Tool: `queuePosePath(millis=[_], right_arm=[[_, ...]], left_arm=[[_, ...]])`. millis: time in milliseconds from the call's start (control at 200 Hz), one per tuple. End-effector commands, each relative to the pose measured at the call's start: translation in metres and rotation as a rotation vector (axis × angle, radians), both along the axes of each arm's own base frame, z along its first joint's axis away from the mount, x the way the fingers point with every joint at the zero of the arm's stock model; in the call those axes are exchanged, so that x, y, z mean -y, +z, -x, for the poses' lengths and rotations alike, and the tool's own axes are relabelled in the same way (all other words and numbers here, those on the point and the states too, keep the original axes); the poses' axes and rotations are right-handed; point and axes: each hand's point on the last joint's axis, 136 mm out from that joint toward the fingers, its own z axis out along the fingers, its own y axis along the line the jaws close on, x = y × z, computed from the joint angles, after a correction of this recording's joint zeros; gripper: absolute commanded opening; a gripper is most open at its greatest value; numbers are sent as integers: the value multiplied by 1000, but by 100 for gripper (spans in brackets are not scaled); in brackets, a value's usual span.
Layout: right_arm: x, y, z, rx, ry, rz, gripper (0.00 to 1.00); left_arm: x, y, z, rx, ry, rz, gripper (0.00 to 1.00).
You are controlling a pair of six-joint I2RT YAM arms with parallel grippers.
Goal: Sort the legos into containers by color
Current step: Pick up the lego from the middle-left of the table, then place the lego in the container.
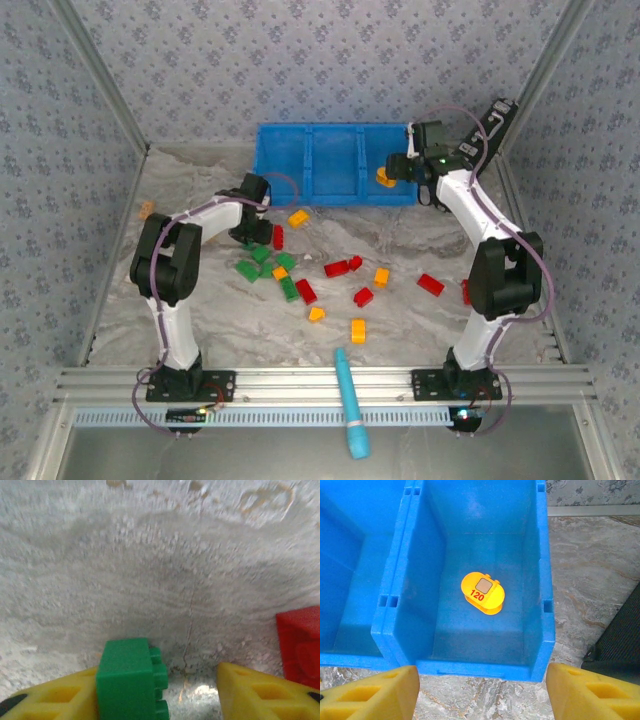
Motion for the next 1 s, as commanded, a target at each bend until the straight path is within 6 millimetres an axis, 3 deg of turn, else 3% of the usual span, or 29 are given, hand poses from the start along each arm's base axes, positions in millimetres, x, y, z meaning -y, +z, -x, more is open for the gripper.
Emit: queuePosePath(millis=[0, 105, 245, 365, 470, 615, 795, 890, 1000], right_arm=[[3, 14, 4, 30, -13, -4, 70], [5, 18, 7, 38, -18, 2, 70], [9, 20, 14, 38, -29, 3, 70], [10, 16, 24, 27, -38, -17, 70], [10, 11, 37, 13, -44, -41, 70], [15, -5, 70, -30, -76, -66, 71], [27, -37, 129, -108, -111, -77, 72], [32, -48, 154, -133, -126, -85, 73], [35, -60, 178, -162, -146, -111, 74]], left_arm=[[-5, -12, 17, -76, 15, -31, 45], [-5, -13, 18, -79, 26, -29, 36], [-4, 0, 10, -44, 37, -22, 26], [4, 32, -6, 29, 42, 19, 20], [17, 72, -25, 120, 54, 94, 17], [47, 122, -47, 224, 33, 208, 16], [100, 178, -73, 357, -41, 316, 15], [131, 200, -87, 422, -78, 372, 16], [165, 210, -107, 466, -103, 432, 16]])
